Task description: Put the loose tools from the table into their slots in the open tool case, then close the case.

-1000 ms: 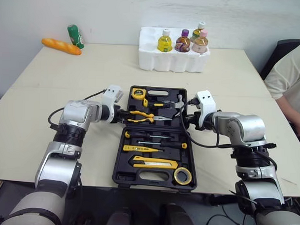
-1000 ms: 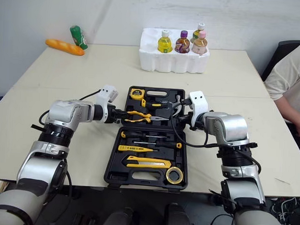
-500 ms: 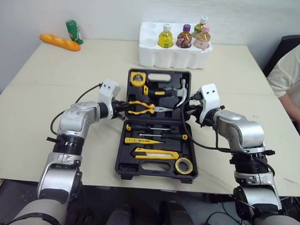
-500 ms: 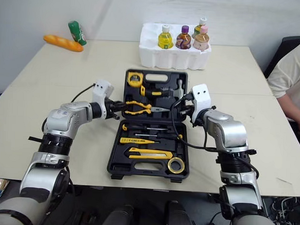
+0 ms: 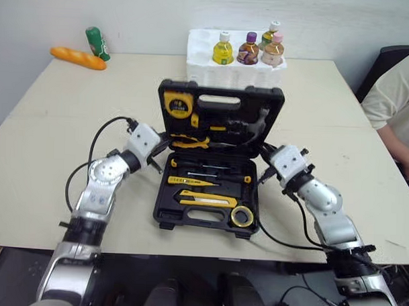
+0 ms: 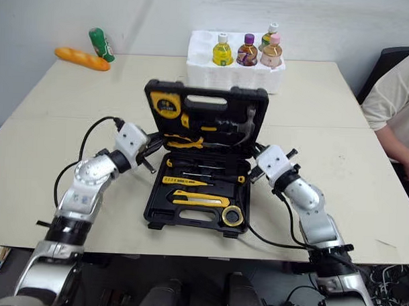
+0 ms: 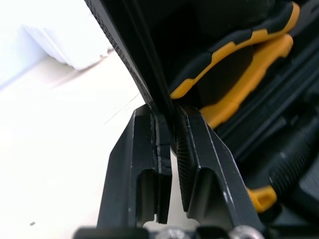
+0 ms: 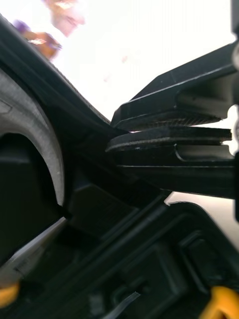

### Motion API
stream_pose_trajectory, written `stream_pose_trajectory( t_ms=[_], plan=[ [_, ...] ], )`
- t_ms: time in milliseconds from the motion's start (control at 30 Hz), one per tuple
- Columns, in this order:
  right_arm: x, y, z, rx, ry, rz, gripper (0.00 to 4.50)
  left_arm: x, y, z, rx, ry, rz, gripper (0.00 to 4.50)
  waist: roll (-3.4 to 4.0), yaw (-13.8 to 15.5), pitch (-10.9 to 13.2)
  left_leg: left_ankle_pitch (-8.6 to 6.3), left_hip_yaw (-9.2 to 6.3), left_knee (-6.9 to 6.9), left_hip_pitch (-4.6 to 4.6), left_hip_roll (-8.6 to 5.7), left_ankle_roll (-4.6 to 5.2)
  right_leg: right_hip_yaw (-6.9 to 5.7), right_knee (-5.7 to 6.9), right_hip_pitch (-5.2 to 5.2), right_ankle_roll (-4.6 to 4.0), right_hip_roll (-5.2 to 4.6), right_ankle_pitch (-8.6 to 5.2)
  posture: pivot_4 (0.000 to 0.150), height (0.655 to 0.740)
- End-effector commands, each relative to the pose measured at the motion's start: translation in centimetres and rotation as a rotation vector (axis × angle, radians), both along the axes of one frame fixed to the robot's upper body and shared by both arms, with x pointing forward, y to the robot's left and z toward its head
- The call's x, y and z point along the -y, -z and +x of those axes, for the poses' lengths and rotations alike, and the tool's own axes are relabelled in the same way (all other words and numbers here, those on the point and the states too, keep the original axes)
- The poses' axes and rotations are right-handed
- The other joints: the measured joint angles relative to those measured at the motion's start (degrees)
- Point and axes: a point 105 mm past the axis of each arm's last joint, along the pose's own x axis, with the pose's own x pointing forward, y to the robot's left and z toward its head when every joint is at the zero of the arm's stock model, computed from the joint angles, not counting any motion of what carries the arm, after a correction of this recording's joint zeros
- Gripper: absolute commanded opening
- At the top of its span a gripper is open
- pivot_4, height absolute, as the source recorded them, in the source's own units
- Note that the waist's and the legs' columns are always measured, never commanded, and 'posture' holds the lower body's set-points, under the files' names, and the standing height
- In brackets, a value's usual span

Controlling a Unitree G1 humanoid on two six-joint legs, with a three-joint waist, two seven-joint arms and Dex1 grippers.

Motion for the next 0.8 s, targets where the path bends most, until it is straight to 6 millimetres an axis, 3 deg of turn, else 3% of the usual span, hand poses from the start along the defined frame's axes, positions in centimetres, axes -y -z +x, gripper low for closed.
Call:
stream_pose_trajectory(
  t_ms=[33, 133, 233, 333, 433, 467, 500, 567, 700, 733, 767, 800],
  plan=[
    [-0.8, -1.6, -2.8, 0.178, -0.116, -0.097, 1.20, -0.9, -0.8, -1.2, 0.040, -0.029, 0.020, 1.75, -0.02, 0.0, 0.0, -0.09, 0.06, -0.05, 0.08, 0.00, 0.17, 0.06, 0.00, 0.03, 0.00, 0.01, 0.00, 0.150, 0.7367],
    [-0.6, -2.7, -5.1, 0.147, -0.177, -0.096, 2.56, -1.9, -1.0, -3.0, -0.076, -0.011, -0.086, 3.06, -0.11, -0.1, 0.1, -0.15, 0.17, -0.09, 0.14, 0.05, 0.26, 0.18, 0.02, 0.06, 0.00, 0.04, 0.00, 0.150, 0.7367],
    [0.2, -3.4, -8.9, -0.085, -0.290, -0.089, 2.61, -3.6, -1.0, -6.9, -0.326, 0.103, -0.189, 4.47, -0.20, -0.1, 0.3, -0.18, 0.18, -0.05, 0.16, 0.13, 0.31, 0.22, 0.28, 0.07, 0.00, 0.04, 0.00, 0.150, 0.7367],
    [2.1, -3.2, -12.4, -0.381, -0.348, -0.085, 2.61, -6.4, -0.6, -11.5, -0.582, 0.178, -0.205, 4.47, -0.01, -0.5, 0.8, -0.26, 0.15, -0.15, 0.33, 0.23, 0.33, 0.18, -0.03, 0.27, -0.05, 0.07, -0.03, 0.150, 0.7367],
    [5.2, -2.1, -14.7, -0.640, -0.324, -0.064, 2.61, -10.4, -0.6, -13.4, -0.734, 0.111, -0.249, 4.47, -0.16, -0.4, 1.2, -0.38, -0.13, -0.62, 1.67, 0.39, 0.34, -0.19, -0.83, 1.87, -0.21, 0.09, -0.10, 0.150, 0.7367],
    [6.1, -1.7, -15.1, -0.700, -0.308, -0.048, 2.61, -11.6, -0.7, -13.2, -0.736, 0.071, -0.267, 4.47, -0.23, -0.2, 1.3, -0.40, -0.19, -0.69, 1.95, 0.46, 0.29, -0.32, -1.01, 2.22, -0.43, 0.10, -0.22, 0.150, 0.7367],
    [6.6, -1.4, -15.3, -0.739, -0.294, -0.028, 2.61, -12.4, -0.9, -12.9, -0.729, 0.040, -0.279, 4.47, -0.23, 0.1, 1.3, -0.41, -0.19, -0.91, 2.33, 0.51, 0.28, -0.37, -1.25, 2.65, -1.34, 0.09, -0.73, 0.150, 0.7367],
    [7.6, -0.7, -15.4, -0.798, -0.260, 0.012, 2.61, -13.7, -1.1, -11.8, -0.693, -0.017, -0.285, 4.47, -0.19, 0.4, 1.3, -0.43, -0.20, -0.99, 2.59, 0.61, 0.24, -0.49, -1.48, 2.99, -1.35, 0.08, -0.89, 0.150, 0.7367],
    [7.3, 0.6, -15.8, -0.836, -0.262, 0.021, 2.61, -12.6, -1.8, -10.2, -0.655, 0.024, -0.315, 4.47, -0.20, 1.1, 1.3, -0.55, -0.18, -0.99, 2.29, 0.61, 0.26, -0.58, -1.44, 2.74, -1.19, -0.03, -0.82, 0.150, 0.7367],
    [7.0, 0.8, -15.9, -0.844, -0.276, 0.022, 2.36, -12.3, -1.8, -9.8, -0.646, 0.033, -0.310, 4.49, -0.19, 1.1, 1.3, -0.64, -0.17, -0.99, 2.22, 0.61, 0.27, -0.59, -1.42, 2.67, -1.01, -0.03, -0.72, 0.150, 0.7367],
    [6.6, 1.0, -16.0, -0.857, -0.294, 0.027, 2.09, -12.0, -1.8, -9.3, -0.634, 0.038, -0.296, 4.23, -0.18, 1.1, 1.3, -0.71, -0.17, -1.00, 2.12, 0.61, 0.26, -0.61, -1.42, 2.57, -0.33, -0.03, -0.36, 0.150, 0.7367],
    [6.1, 1.3, -16.2, -0.876, -0.317, 0.029, 1.85, -11.6, -1.7, -8.7, -0.627, 0.048, -0.284, 3.93, -0.18, 1.1, 1.3, -0.76, -0.18, -1.00, 2.03, 0.61, 0.21, -0.62, -1.44, 2.46, -0.32, -0.03, -0.37, 0.150, 0.7367]
  ],
)
